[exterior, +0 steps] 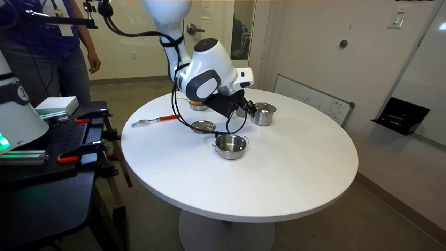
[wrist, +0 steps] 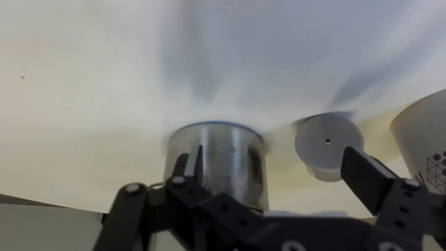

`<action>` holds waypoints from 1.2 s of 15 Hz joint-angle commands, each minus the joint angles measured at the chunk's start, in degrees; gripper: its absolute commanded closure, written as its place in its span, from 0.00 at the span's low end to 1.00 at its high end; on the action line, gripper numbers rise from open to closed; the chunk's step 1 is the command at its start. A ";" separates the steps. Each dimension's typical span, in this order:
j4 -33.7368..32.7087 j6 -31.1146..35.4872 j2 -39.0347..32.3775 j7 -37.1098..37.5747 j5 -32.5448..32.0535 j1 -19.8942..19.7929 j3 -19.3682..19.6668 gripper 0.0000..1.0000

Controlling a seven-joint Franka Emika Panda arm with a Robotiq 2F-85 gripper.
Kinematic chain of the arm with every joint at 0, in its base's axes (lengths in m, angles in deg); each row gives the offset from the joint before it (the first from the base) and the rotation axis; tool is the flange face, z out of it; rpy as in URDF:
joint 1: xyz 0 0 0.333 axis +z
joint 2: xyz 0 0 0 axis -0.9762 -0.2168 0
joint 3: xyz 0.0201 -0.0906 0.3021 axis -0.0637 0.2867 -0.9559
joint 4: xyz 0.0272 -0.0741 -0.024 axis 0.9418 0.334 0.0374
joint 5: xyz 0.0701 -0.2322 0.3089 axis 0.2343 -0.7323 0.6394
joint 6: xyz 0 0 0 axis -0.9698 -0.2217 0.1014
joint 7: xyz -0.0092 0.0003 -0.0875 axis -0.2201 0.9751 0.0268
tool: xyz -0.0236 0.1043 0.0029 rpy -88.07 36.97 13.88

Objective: Place the salt shaker upright on the table

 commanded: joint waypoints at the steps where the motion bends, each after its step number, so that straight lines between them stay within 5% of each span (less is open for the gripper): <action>1: 1.68 0.00 0.23 2.61 -2.30 -7.18 -6.91 0.00; 6: 7.75 0.00 3.95 7.11 -0.54 -14.86 -14.69 0.00; 12: 7.19 0.06 8.17 11.09 1.67 -22.15 -22.30 0.00; 18: -0.06 0.08 17.99 14.99 15.58 -12.10 -10.07 0.00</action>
